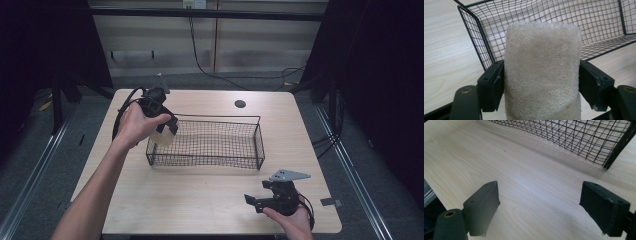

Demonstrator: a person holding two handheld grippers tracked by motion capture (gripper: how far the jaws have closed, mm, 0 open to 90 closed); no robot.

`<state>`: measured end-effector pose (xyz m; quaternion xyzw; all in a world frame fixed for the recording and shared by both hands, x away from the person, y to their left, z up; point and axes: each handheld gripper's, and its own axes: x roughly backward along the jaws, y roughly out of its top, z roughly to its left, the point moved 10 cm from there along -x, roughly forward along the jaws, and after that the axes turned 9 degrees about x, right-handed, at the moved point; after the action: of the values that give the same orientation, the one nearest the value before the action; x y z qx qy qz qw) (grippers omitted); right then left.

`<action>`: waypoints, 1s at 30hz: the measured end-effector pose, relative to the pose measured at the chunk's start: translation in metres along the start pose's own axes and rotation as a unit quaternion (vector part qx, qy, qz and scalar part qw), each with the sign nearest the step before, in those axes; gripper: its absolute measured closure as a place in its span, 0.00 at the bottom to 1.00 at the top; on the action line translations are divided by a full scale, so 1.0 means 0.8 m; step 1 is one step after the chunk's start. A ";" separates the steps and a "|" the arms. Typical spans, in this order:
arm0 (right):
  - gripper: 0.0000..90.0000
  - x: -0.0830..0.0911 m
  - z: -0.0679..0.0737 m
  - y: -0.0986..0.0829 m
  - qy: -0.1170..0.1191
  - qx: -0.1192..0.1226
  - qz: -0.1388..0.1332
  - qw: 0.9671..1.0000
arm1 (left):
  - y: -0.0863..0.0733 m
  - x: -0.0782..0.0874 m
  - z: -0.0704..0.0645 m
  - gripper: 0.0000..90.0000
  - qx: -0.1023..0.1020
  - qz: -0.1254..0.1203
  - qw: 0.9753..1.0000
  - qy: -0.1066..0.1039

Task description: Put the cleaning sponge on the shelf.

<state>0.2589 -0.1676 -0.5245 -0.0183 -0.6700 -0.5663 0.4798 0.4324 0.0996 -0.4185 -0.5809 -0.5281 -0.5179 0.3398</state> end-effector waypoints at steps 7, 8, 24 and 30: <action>0.17 -0.001 0.001 0.000 0.001 0.001 0.001 1.000 | 0.001 -0.015 0.008 0.31 0.013 0.000 1.000 0.001; 0.17 -0.001 0.001 -0.001 0.001 -0.001 0.003 1.000 | 0.002 -0.017 0.011 0.31 0.015 0.000 1.000 0.000; 0.17 -0.003 0.001 -0.001 0.002 0.001 0.006 1.000 | 0.003 -0.052 0.020 0.31 0.056 0.020 0.998 0.016; 0.17 -0.003 0.002 -0.003 0.006 -0.001 0.010 1.000 | 0.005 -0.068 0.021 0.31 0.068 0.019 0.997 0.021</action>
<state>0.2580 -0.1655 -0.5276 -0.0221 -0.6666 -0.5619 0.4892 0.4454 0.1007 -0.4738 -0.5553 -0.5439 -0.4866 0.3988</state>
